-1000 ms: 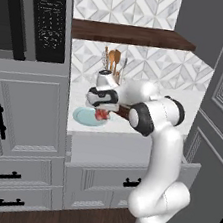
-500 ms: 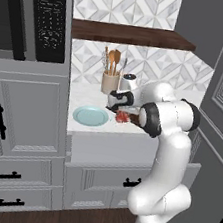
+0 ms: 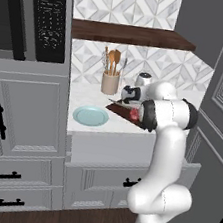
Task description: Pick up the knife from the drawer and place it on the cutting board. Then place the meat from the plate to the cutting board.
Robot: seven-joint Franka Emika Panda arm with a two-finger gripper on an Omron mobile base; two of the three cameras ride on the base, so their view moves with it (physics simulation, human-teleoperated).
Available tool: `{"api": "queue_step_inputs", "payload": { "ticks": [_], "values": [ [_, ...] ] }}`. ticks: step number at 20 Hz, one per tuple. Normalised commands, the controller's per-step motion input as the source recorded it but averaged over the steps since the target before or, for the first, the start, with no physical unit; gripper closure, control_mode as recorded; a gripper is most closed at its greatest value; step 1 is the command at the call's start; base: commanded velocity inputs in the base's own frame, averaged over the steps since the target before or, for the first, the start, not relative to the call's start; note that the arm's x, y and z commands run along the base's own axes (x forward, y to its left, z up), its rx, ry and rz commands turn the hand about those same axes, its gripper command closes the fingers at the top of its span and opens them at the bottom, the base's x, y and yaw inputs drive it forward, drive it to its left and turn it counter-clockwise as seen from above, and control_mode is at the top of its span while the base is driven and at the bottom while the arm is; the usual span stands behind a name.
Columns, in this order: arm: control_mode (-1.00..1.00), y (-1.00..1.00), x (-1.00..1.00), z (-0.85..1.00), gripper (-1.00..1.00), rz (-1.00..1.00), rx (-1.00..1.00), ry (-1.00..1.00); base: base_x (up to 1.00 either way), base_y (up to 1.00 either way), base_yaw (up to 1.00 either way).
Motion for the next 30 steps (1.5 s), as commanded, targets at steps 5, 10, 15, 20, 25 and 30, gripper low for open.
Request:
{"api": "queue_step_inputs", "payload": {
  "ticks": [5,10,15,20,25,30],
  "values": [
    [-1.00,-0.11,0.04,-0.53,1.00,0.00,0.00,0.00,0.00,0.00,0.00],
    [-1.00,-0.12,0.27,-0.40,1.00,0.00,0.00,0.00,0.00,0.00,0.00],
    [-1.00,-0.15,0.37,-0.36,1.00,0.00,0.00,0.00,0.00,0.00,0.00],
    [-1.00,-0.25,0.42,-0.18,1.00,0.00,0.00,0.00,0.00,0.00,0.00],
    [-1.00,-0.15,0.18,-0.34,-1.00,0.00,0.00,0.00,0.00,0.00,0.00],
    [-1.00,0.00,0.00,-0.19,-1.00,0.00,0.00,0.00,0.00,0.00,0.00]
  ]
}}
